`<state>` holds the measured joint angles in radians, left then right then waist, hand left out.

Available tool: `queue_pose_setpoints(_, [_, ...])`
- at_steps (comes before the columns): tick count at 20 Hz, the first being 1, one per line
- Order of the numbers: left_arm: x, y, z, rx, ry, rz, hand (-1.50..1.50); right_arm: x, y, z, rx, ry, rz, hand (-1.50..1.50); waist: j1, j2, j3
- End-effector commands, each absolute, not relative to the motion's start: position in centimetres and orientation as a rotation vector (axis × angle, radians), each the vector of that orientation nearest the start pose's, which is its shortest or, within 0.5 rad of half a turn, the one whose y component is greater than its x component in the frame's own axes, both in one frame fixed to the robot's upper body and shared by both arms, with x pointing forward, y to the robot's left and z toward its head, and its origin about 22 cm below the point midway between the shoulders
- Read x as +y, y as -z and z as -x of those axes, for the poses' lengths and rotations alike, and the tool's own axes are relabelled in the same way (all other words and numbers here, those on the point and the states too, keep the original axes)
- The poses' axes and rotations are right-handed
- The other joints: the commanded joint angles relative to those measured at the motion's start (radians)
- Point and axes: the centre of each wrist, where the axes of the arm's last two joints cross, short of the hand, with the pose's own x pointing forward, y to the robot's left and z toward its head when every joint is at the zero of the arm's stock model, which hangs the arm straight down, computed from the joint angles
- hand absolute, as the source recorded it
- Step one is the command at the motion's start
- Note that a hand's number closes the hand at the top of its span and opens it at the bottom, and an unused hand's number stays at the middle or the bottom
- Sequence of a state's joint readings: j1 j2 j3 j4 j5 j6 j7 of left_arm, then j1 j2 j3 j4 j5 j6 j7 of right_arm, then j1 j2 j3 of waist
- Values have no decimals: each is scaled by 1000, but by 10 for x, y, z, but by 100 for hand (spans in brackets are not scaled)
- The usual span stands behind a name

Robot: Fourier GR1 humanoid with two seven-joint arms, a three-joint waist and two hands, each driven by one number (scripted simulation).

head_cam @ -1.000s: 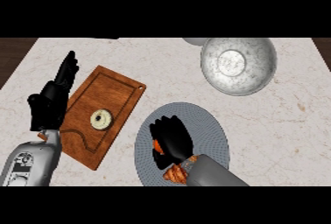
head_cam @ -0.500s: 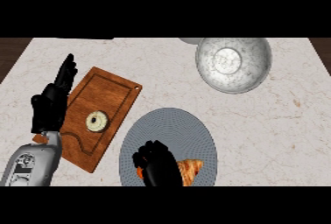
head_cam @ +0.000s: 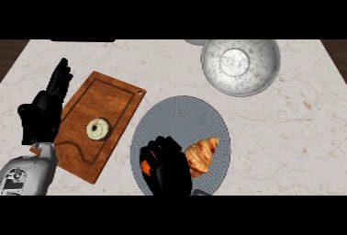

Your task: Pick the squash from the placemat and place it in the bowl

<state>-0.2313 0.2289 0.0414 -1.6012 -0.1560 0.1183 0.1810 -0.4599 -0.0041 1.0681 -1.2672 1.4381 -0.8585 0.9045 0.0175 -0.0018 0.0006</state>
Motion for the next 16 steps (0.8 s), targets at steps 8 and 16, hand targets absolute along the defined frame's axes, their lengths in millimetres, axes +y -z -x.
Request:
queue_pose_setpoints(8, [259, -67, -296, -1652, 155, -381, 0, -35, -51, -290, -2185, -325, 1040, 150, -16, 7, -1])
queue_pose_setpoints(16, [249, -76, -293, -1656, 155, -373, 0, -108, -79, -358, -2167, -279, 1255, 150, -9, 6, 0])
